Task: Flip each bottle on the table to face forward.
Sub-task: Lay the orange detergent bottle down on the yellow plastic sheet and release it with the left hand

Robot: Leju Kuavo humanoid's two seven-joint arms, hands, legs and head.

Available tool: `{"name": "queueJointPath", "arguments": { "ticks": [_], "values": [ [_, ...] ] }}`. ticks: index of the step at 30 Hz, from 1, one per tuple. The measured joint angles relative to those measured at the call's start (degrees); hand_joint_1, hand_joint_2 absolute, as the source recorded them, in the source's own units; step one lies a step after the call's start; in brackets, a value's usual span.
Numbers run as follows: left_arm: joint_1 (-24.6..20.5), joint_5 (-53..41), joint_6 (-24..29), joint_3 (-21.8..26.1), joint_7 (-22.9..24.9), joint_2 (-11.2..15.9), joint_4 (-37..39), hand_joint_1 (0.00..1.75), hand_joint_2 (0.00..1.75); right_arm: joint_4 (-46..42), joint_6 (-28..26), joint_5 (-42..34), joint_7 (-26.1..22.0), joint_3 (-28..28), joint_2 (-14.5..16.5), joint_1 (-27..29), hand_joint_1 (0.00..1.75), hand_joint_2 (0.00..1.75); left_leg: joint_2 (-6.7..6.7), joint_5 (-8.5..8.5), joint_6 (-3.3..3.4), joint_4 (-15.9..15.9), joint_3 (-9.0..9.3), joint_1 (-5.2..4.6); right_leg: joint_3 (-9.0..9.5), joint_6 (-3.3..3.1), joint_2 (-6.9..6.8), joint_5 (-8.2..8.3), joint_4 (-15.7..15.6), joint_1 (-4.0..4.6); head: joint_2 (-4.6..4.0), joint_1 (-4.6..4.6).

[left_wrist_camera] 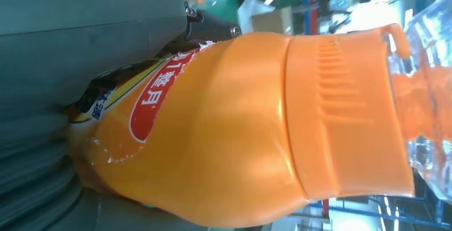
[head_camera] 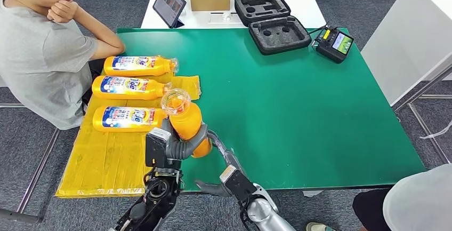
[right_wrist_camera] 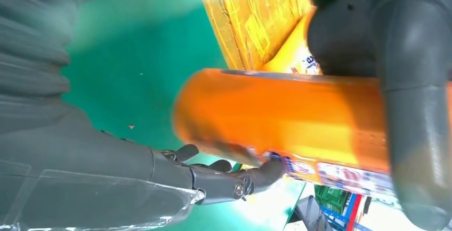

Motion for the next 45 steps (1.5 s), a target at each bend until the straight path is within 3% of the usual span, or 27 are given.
{"name": "queueJointPath", "arguments": {
  "ticks": [3, 6, 9, 15, 22, 34, 45],
  "values": [
    [-0.09, -10.50, 4.55, 0.32, -0.01, 0.86, -0.98, 1.74, 1.75, -0.29, 0.13, 0.38, 0.00, 0.00, -0.01, 0.32, 0.00, 1.75, 0.00, 0.00, 0.00, 0.00, 0.00, 0.00, 0.00, 0.00, 0.00, 0.00, 0.00, 0.01, 0.00, 0.00],
    [0.10, -32.46, 7.48, 3.05, 0.63, 1.79, -1.09, 1.75, 1.75, -0.32, 0.74, 0.74, -0.01, -0.01, 0.01, 0.30, 0.00, 1.75, 0.01, 0.00, 0.00, -0.01, 0.00, 0.01, 0.01, 0.00, 0.00, 0.00, 0.01, 0.02, 0.00, 0.00],
    [1.19, -52.85, 7.81, 8.21, 4.15, 2.70, -1.48, 1.75, 1.75, -0.30, 1.42, 0.73, 0.00, -0.08, 0.04, 0.17, 0.00, 1.75, 0.09, 0.00, -0.01, -0.02, 0.02, 0.02, 0.00, -0.01, 0.04, 0.00, 0.03, 0.02, 0.00, -0.01],
    [7.01, -69.49, 8.03, 14.07, 13.53, 6.11, -6.67, 1.75, 1.75, -0.28, 2.34, 0.06, 0.01, -0.32, -0.08, 0.27, 0.00, 1.75, 0.16, 0.00, -0.01, -0.02, 0.02, 0.04, -0.04, -0.03, 0.05, -0.03, 0.04, 0.02, 0.00, 0.00],
    [11.62, -74.04, 7.89, 15.22, 17.16, 8.76, -12.37, 1.75, 1.75, -0.28, 2.98, -0.08, 0.00, -0.46, -0.22, 0.40, 0.00, 1.75, 0.10, 0.00, -0.01, -0.02, -0.06, 0.03, -0.09, -0.03, 0.03, -0.04, 0.03, 0.00, 0.00, 0.00],
    [13.62, -83.24, 4.12, 13.66, 27.54, 11.40, -15.55, 1.75, 1.75, 0.42, 4.79, -0.56, 0.00, -0.56, -0.23, -0.04, 0.00, 1.75, 0.04, 0.00, -0.01, -0.02, -0.04, 0.03, -0.11, -0.03, 0.03, -0.03, 0.03, 0.01, 0.00, 0.01],
    [8.19, -74.70, 1.22, 11.44, 24.49, 11.02, -3.99, 1.75, 1.75, 0.99, 5.10, -0.79, -0.01, -0.55, -0.21, -0.45, 0.00, 1.75, 0.03, 0.01, -0.01, -0.01, -0.04, 0.02, -0.10, -0.01, 0.03, -0.01, 0.03, 0.00, 0.00, 0.01]
  ]
}}
